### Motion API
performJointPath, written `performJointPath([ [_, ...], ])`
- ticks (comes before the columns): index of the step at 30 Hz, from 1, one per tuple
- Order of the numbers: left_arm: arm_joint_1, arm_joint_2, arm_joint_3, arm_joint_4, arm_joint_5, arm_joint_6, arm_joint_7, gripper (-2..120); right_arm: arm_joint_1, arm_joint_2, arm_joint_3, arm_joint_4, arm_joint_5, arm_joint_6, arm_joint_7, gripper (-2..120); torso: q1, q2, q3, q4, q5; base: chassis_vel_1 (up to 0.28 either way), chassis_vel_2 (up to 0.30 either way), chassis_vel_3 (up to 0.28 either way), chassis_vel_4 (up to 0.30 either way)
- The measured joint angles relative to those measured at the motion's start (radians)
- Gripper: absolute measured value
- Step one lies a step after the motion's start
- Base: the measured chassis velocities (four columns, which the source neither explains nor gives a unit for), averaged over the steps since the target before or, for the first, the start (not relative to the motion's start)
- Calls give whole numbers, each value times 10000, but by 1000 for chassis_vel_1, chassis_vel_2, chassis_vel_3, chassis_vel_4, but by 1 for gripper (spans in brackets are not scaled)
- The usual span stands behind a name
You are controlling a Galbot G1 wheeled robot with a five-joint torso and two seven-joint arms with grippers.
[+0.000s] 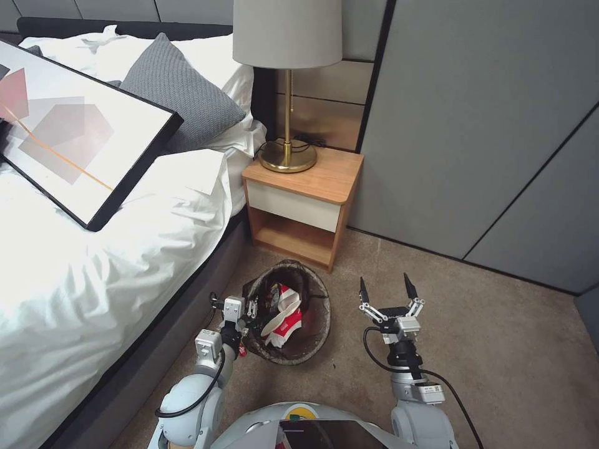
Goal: Pick up the trash bin, then pick up the garbage from the floor and place it into the trash bin.
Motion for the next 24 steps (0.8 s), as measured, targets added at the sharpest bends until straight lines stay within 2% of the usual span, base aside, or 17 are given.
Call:
performJointPath([
  [10, 22, 2, -11, 7, 2, -6, 0, 7, 256, 75, 96, -301, -352, 664, -264, 100, 0, 0, -1, 4, 1, 0, 0, 0, 0],
  [24, 67, 8, 44, -36, -62, -12, 13, 7, 455, -22, 54, -323, -351, 654, -324, 100, 0, 0, -2, 2, 1, 0, 0, 0, 0],
])
